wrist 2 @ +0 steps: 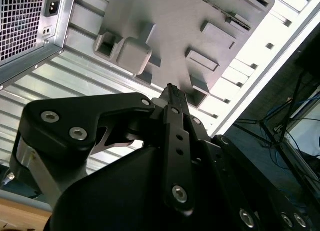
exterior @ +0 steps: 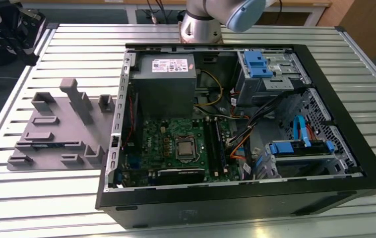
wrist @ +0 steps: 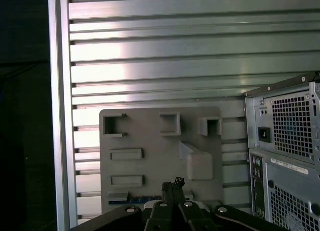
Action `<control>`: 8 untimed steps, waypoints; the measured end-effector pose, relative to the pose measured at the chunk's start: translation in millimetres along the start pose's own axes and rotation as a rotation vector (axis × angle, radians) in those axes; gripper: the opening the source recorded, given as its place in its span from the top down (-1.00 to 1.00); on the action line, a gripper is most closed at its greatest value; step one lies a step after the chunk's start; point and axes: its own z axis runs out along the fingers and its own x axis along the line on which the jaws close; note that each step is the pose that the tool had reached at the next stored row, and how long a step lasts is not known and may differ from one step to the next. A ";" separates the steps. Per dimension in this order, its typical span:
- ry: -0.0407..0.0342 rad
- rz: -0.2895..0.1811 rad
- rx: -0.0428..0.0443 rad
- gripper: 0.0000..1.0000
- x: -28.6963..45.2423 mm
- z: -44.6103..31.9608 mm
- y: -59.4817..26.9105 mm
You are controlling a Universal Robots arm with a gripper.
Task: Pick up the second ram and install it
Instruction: 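Reach for the second ram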
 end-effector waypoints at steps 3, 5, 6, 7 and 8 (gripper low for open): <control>0.0000 0.000 0.0000 0.79 1.6 0.0 -0.1; 0.0000 0.000 0.0000 0.79 2.9 0.0 -0.2; 0.0000 0.000 0.0000 0.79 3.7 0.1 -0.3; 0.0000 0.000 0.0000 0.79 4.6 0.1 -0.4; 0.0000 0.000 0.0000 0.79 5.3 0.1 -0.4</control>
